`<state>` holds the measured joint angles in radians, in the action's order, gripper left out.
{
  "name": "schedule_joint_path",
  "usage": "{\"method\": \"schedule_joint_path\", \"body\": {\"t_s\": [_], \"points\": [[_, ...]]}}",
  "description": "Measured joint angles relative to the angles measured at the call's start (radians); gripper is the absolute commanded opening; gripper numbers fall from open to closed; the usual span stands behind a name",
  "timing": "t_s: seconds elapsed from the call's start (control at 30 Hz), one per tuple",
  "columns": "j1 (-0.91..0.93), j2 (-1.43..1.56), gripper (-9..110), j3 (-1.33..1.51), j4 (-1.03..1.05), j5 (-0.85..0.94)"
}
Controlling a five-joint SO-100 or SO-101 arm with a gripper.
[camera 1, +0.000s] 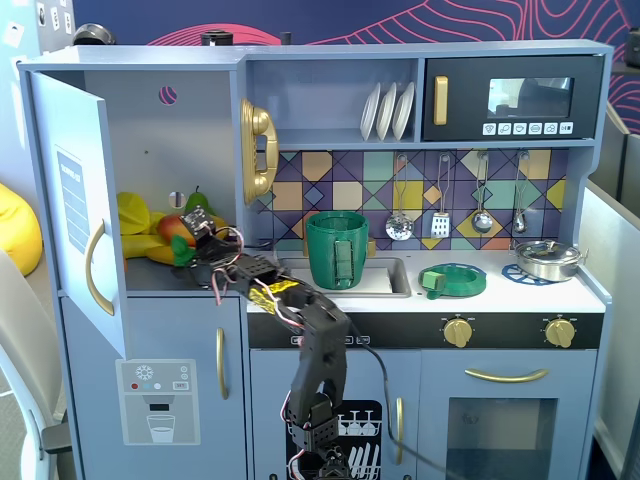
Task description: Pick up the green pineapple from the left cabinet and place it in the green recipient
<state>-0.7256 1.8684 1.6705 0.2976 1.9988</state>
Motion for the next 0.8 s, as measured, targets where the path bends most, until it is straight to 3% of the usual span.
{"method": "schedule_joint_path", "body": {"t_s": [0.27,0.5,0.67,0.8], "points": [[0.032,0.408,0,0.083,0.270,0.029],[0.291,0.532,0,0.041,0.377,0.005],[0.529,0.502,0,-0.046,0.368,-0.064],[0.657,0.396,0,-0.081,0.210,-0.163]]}}
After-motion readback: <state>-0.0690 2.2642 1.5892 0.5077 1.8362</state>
